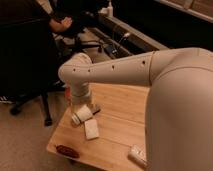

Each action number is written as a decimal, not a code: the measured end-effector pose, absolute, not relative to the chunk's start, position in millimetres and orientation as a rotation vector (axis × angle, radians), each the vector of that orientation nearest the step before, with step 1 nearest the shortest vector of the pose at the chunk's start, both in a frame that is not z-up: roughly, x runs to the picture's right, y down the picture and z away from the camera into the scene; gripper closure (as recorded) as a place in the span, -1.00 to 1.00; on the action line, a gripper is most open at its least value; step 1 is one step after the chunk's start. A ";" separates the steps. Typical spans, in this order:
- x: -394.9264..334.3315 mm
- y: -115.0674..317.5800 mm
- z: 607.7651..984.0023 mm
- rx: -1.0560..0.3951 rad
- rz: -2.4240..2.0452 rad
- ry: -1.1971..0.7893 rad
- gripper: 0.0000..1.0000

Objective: Pick up the ceramic bowl

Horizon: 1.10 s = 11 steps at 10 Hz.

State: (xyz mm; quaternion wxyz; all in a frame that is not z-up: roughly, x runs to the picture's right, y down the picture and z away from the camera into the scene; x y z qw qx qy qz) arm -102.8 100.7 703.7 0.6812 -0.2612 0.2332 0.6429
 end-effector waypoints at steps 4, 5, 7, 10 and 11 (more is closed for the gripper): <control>-104.6 29.8 738.7 -0.477 1.508 0.351 -0.30; -104.7 8.4 747.3 -0.452 1.524 0.306 -0.30; -109.1 -25.7 766.8 -0.426 1.535 0.235 -0.30; -128.3 -56.3 808.4 -0.394 1.490 0.170 -0.30; -133.0 -58.4 821.2 -0.379 1.465 0.166 -0.30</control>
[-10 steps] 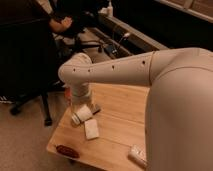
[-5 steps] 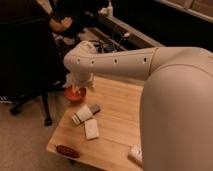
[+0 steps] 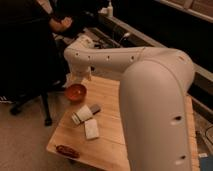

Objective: Pick up the ceramic bowl

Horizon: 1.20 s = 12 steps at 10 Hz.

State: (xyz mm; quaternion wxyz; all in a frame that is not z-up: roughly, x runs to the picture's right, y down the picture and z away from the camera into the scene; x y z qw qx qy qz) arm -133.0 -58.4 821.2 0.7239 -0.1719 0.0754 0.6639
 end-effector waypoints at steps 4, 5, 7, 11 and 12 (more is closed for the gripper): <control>-140.1 -38.8 881.2 -0.371 1.381 0.224 -0.30; -135.6 -32.6 891.4 -0.376 1.368 0.242 -0.30; -118.2 -18.5 907.9 -0.397 1.338 0.281 -0.30; -103.9 18.0 930.3 -0.517 1.305 0.304 -0.30; -107.6 28.0 937.0 -0.578 1.321 0.287 -0.19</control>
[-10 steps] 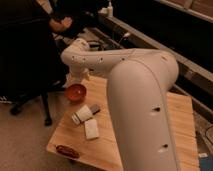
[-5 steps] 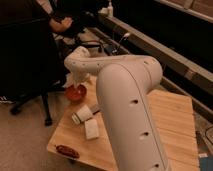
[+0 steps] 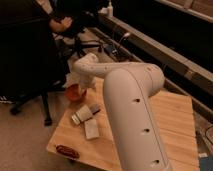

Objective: Pick up the ceramic bowl

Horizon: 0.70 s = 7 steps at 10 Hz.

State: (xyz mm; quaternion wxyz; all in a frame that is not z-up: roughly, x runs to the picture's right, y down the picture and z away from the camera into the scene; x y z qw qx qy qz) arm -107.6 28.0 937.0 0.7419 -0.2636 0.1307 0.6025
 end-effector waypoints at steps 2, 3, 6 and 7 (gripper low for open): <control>-109.2 27.2 940.8 -0.623 1.355 0.256 0.13; -110.1 24.7 941.1 -0.637 1.367 0.245 0.33; -111.6 26.7 938.3 -0.647 1.339 0.261 0.94; -114.5 32.1 936.5 -0.647 1.313 0.277 1.00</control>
